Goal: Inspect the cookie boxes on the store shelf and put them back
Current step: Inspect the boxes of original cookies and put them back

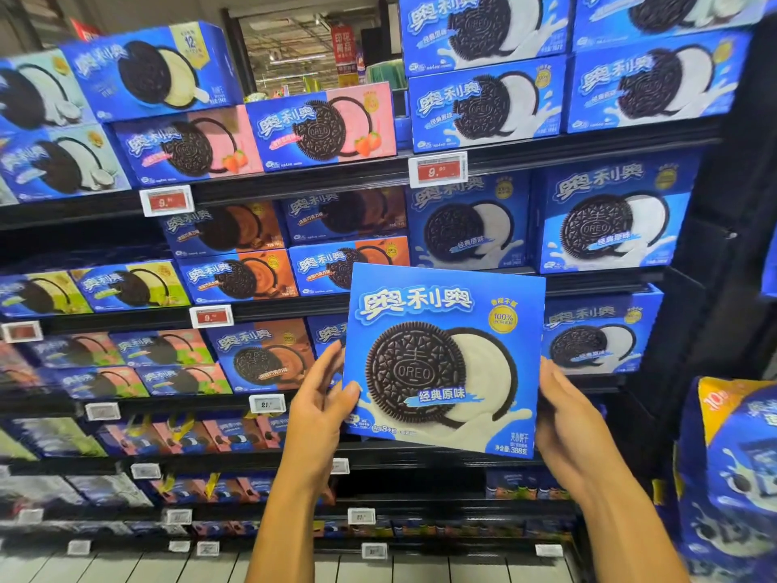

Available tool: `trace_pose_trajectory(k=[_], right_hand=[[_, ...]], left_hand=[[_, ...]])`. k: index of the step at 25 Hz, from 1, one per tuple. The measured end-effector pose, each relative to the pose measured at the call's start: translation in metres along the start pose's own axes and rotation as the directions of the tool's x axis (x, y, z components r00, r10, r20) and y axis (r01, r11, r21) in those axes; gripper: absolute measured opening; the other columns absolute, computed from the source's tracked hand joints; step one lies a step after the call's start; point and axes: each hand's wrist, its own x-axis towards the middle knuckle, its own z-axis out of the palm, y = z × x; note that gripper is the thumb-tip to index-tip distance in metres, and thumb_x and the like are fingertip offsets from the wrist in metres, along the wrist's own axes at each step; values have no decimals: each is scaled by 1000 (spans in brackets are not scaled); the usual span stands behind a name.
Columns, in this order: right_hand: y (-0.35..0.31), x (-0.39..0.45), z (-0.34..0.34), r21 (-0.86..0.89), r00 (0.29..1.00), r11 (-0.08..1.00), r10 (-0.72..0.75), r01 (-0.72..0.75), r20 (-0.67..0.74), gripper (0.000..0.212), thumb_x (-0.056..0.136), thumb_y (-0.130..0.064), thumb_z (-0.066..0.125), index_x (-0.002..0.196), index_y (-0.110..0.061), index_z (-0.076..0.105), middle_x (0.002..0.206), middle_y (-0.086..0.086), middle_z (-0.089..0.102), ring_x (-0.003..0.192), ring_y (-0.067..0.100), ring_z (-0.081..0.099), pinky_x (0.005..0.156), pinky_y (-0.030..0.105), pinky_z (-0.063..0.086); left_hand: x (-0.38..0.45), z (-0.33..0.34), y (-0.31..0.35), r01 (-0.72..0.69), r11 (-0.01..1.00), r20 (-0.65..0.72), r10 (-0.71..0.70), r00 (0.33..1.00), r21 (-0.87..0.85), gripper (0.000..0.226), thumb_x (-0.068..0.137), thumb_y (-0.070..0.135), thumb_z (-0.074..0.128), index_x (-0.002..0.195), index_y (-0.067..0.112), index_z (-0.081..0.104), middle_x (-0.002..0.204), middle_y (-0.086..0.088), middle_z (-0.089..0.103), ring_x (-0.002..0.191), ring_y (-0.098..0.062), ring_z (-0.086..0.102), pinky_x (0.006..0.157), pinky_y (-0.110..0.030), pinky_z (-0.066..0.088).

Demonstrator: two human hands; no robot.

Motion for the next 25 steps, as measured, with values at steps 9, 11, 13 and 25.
trace_pose_trajectory(k=[9, 11, 13, 25], right_hand=[[6, 0, 11, 138, 991, 983, -107, 117, -80, 51, 106, -30, 32, 95, -36, 82, 106, -7, 78, 94, 10, 75, 68, 27, 61], [7, 1, 10, 133, 988, 982, -122, 133, -90, 57, 109, -27, 27, 96, -36, 82, 108, -8, 77, 97, 9, 74, 72, 24, 60], [5, -1, 10, 108, 986, 982, -145, 153, -83, 58, 109, -27, 26, 96, -37, 82, 107, -9, 78, 98, 7, 73, 75, 23, 60], [-3, -1, 0, 37, 996, 996, -83, 85, -39, 41, 103, -39, 39, 120, -26, 73, 118, -1, 75, 107, 14, 72, 74, 28, 61]], left_hand=[[5, 21, 1, -99, 994, -5, 100, 995, 48, 57, 73, 35, 82, 121, 56, 61, 132, 15, 65, 123, -5, 59, 91, -17, 52], [7, 23, -2, -87, 994, -43, 90, 995, 68, 58, 70, 34, 84, 115, 62, 61, 133, 16, 63, 125, -3, 56, 99, -22, 50], [7, 22, -5, -66, 994, -63, 71, 995, 83, 59, 69, 31, 82, 116, 61, 60, 134, 16, 62, 126, -3, 55, 104, -26, 48], [9, 29, -6, -31, 995, -125, 42, 991, 92, 57, 83, 4, 75, 131, 30, 61, 129, 3, 67, 120, -13, 62, 97, -34, 54]])
